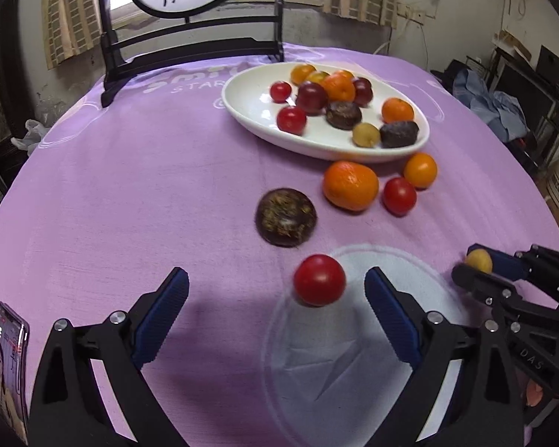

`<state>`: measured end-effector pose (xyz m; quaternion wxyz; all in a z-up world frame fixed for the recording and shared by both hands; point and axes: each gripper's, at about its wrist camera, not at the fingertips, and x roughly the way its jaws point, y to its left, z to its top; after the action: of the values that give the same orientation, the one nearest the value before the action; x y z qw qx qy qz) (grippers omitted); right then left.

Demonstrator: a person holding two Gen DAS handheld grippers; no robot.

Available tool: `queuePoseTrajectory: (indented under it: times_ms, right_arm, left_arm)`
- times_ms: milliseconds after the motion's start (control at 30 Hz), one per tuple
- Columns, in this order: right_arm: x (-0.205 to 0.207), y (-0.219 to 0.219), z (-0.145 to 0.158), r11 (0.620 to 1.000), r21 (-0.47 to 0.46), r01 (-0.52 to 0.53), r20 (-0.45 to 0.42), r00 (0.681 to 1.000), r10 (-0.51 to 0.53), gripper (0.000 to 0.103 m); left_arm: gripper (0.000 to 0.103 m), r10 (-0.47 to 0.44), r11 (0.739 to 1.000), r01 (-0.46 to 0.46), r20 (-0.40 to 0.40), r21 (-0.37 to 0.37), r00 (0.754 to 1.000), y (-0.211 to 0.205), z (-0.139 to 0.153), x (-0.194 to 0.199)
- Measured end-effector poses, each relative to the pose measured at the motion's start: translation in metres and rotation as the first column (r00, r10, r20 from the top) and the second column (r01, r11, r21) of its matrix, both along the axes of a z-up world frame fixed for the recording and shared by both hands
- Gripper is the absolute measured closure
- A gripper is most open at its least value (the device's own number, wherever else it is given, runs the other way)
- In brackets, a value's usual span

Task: Organize fruits
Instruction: 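Grasp a red cherry tomato with the left tool, then carry both fruits over the white plate and open both tools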

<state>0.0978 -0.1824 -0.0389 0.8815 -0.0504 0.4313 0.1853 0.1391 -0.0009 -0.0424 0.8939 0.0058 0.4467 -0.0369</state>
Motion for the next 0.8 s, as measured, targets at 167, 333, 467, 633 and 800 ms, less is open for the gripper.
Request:
queuePoseTrajectory:
  times_ms: [167, 333, 467, 633, 800]
  right_arm:
    - [-0.002, -0.004, 0.003, 1.000, 0.010, 0.004, 0.011, 1.000, -0.004, 0.075]
    - [-0.005, -0.001, 0.004, 1.000, 0.008, -0.012, 0.020, 1.000, 0.012, 0.075]
    - [-0.007, 0.001, 0.005, 1.000, 0.006, -0.018, 0.024, 1.000, 0.017, 0.075]
    - [-0.008, 0.000, 0.010, 1.000, 0.021, -0.019, 0.042, 0.999, 0.018, 0.075]
    - [-0.007, -0.007, 0.017, 0.998, 0.059, 0.004, 0.046, 0.999, -0.007, 0.075]
  left_arm:
    - [0.026, -0.015, 1.000, 0.016, -0.036, 0.020, 0.999, -0.007, -0.013, 0.004]
    - [0.059, -0.053, 0.998, 0.053, -0.028, 0.022, 0.998, -0.012, -0.015, 0.002]
    - [0.073, -0.084, 0.996, 0.085, -0.018, 0.038, 0.996, -0.019, -0.014, 0.000]
    - [0.073, -0.091, 0.996, 0.091, -0.026, 0.017, 0.996, -0.019, -0.011, -0.001]
    - [0.073, -0.110, 0.994, 0.110, 0.030, -0.002, 0.993, -0.025, 0.015, -0.012]
